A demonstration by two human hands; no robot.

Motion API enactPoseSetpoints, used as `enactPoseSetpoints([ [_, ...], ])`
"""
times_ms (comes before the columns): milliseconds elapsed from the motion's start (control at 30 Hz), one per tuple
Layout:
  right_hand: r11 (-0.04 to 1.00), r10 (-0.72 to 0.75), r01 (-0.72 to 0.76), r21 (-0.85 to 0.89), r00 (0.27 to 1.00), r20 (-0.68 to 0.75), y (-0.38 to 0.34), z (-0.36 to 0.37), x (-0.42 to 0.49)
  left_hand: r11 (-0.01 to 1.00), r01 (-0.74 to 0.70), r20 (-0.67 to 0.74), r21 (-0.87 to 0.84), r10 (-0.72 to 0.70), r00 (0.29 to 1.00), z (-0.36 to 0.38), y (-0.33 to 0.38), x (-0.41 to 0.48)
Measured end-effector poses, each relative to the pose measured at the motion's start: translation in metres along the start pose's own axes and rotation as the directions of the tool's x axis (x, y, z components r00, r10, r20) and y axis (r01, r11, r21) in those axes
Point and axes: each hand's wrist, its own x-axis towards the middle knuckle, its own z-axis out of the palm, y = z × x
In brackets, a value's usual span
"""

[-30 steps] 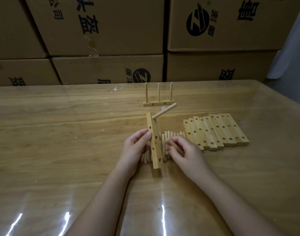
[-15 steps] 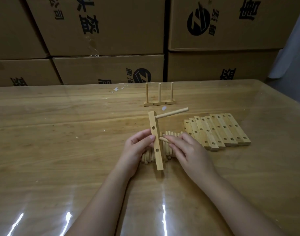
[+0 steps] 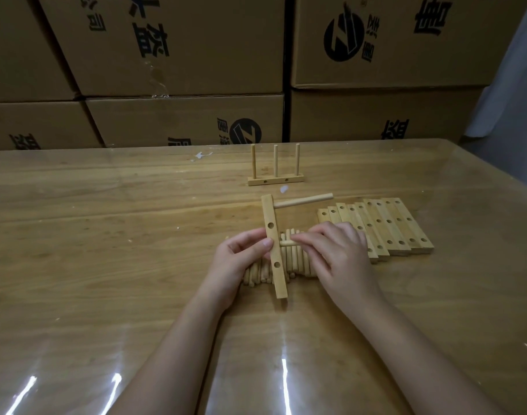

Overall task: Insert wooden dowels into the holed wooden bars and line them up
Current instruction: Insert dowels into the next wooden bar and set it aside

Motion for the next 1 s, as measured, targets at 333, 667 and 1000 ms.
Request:
enactPoseSetpoints([
  [333,0.997,-0.023,0.023,0.068,1.000,0.005,-0.004,-0.001,0.000,0.999,-0.015,0.053,0.042,0.013,0.999,0.001,0.003,-0.003],
  [667,0.993,-0.011,0.008,0.116,1.000,0.026,-0.002,-0.002,0.004,0.998,-0.011,0.079,0.061,0.006,0.997,0.000,0.006,-0.004],
  [1000,0.903,0.285,-0.243,0.355,0.956,-0.069,0.017,-0.008,0.004,0.992,0.019,0.033,-0.126,-0.015,0.999,0.000,0.008,-0.003],
])
